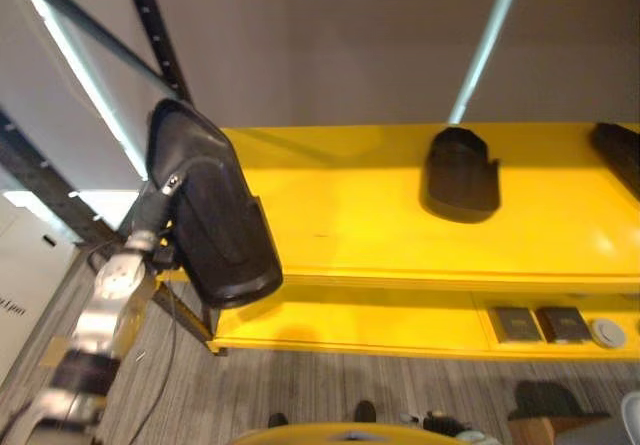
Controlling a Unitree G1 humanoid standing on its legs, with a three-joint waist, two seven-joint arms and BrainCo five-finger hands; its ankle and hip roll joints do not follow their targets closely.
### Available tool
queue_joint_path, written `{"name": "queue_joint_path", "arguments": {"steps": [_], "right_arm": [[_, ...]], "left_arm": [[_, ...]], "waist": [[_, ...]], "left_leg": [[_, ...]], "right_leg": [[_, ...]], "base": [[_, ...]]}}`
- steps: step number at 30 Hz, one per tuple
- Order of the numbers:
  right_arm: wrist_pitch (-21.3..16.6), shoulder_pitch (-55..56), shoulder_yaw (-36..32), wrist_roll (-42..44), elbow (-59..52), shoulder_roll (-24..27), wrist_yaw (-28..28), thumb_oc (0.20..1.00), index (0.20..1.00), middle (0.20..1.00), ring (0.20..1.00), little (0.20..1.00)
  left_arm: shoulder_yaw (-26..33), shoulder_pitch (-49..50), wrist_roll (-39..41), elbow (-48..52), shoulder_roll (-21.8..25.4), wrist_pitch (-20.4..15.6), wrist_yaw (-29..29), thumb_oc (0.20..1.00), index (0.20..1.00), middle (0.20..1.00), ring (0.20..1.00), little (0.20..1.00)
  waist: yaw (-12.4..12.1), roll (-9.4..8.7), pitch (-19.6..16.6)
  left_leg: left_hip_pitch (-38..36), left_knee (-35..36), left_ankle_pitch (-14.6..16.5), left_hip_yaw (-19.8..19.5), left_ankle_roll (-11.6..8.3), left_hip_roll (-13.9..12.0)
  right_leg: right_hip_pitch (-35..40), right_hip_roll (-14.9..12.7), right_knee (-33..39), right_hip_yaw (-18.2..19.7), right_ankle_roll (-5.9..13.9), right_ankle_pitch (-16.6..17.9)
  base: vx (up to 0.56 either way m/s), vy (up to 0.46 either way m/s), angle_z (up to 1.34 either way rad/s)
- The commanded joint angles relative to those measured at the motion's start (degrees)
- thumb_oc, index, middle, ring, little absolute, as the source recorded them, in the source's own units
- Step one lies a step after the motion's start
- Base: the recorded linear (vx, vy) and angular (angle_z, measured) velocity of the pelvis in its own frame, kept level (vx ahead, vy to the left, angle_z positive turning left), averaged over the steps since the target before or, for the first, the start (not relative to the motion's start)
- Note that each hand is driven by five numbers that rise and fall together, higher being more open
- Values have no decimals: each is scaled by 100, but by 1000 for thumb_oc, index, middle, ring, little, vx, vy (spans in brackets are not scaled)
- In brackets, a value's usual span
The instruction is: Move parts from the plastic box to the shelf.
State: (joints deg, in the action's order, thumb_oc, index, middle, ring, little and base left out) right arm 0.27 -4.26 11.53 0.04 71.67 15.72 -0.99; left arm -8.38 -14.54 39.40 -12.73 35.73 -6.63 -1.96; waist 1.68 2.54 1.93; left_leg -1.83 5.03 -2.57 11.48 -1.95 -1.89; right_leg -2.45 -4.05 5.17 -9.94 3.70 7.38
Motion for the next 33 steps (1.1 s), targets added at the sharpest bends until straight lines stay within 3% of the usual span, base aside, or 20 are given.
{"name": "queue_joint_path", "arguments": {"steps": [1, 6, 8, 9, 12, 15, 25, 26, 27, 28, 33], "right_arm": [[-24, -265, 778, -180, -152, -37, -175, 1000, 1000, 1000, 1000, 1000], [-61, -522, 1292, -360, -419, 9, -250, 1000, 1000, 1000, 1000, 1000], [-71, -592, 1451, -562, -452, 34, -256, 1000, 1000, 1000, 1000, 1000], [-54, -738, 1674, -771, -417, 88, -271, 1000, 1000, 1000, 1000, 1000], [-46, -856, 1755, -802, -318, 92, -273, 1000, 1000, 1000, 1000, 1000], [-10, -961, 1774, -715, -131, 101, -261, 1000, 1000, 1000, 1000, 1000], [-30, -1140, 1612, -151, 5, 1, -227, 1000, 1000, 1000, 1000, 1000], [-37, -1141, 1609, -96, -2, -17, -222, 1000, 1000, 1000, 1000, 1000], [-37, -1141, 1609, -95, -2, -17, -222, 1000, 1000, 1000, 1000, 1000], [-43, -1147, 1618, -80, -8, -29, -228, 1000, 1000, 1000, 1000, 1000], [-31, -1097, 1634, -1, 28, -52, -258, 1000, 1000, 1000, 1000, 1000]], "left_arm": [[-263, -1356, 523, -338, 633, -194, 160, 200, 200, 200, 200, 200], [-1233, -3329, 335, -2467, 847, -22, 211, 200, 200, 200, 200, 200], [-1449, -3729, 195, -2871, 897, 18, 311, 200, 200, 200, 200, 200], [-1737, -4443, -32, -3648, 909, 81, 320, 200, 200, 200, 200, 200], [-1933, -5035, -311, -4342, 868, 88, 339, 200, 200, 200, 200, 200], [-2231, -5558, -638, -4885, 928, 144, 448, 200, 200, 200, 200, 200], [-2611, -5865, -1261, -5205, 1008, 169, 459, 200, 200, 200, 200, 200], [-2635, -5857, -1290, -5195, 1003, 188, 460, 432, 432, 432, 432, 432], [-2636, -5857, -1290, -5195, 1003, 188, 460, 542, 542, 542, 542, 542], [-2652, -5881, -1322, -5252, 988, 199, 441, 1000, 1000, 1000, 1000, 1000], [-2645, -6069, -1634, -5676, 720, 293, 300, 1000, 1000, 1000, 1000, 1000]], "waist": [[148, -145, 129], [301, -167, 407], [311, -177, 495], [316, -174, 670], [327, -200, 768], [328, -204, 926], [320, -174, 1071], [322, -169, 1071], [321, -169, 1071], [322, -174, 1073], [351, -190, 1072]], "left_leg": [[-58, -3, 434, -478, -266, -471], [428, -3, 315, -488, -295, -504], [518, -3, 290, -498, -297, -501], [686, -3, 236, -518, -305, -509], [899, -3, 149, -551, -313, -509], [1063, -3, 85, -552, -322, -518], [1113, -3, 55, -496, -348, -535], [1102, -3, 57, -488, -350, -543], [1101, -3, 57, -487, -351, -544], [1097, -3, 57, -480, -353, -551], [1055, -3, 61, -470, -364, -567]], "right_leg": [[98, -103, -17, -116, 368, -662], [-426, -23, -17, 3, 380, -578], [-518, -7, -17, 23, 381, -558], [-686, 13, -17, 33, 391, -518], [-871, 12, -17, 43, 405, -455], [-1023, -11, -17, 23, 419, -414], [-1094, -29, -17, 14, 412, -397], [-1093, -22, -17, 19, 406, -405], [-1092, -21, -17, 20, 406, -405], [-1088, -20, -17, 25, 404, -410], [-1056, -5, -17, 22, 400, -436]], "base": [[0, -28, -17], [-59, -16, -6], [-79, -7, -14], [-85, -14, -14], [-66, -17, -4], [-25, -17, -2], [0, 0, 0], [0, 0, 0], [0, 0, 0], [0, 0, 0], [0, 0, 0]]}}
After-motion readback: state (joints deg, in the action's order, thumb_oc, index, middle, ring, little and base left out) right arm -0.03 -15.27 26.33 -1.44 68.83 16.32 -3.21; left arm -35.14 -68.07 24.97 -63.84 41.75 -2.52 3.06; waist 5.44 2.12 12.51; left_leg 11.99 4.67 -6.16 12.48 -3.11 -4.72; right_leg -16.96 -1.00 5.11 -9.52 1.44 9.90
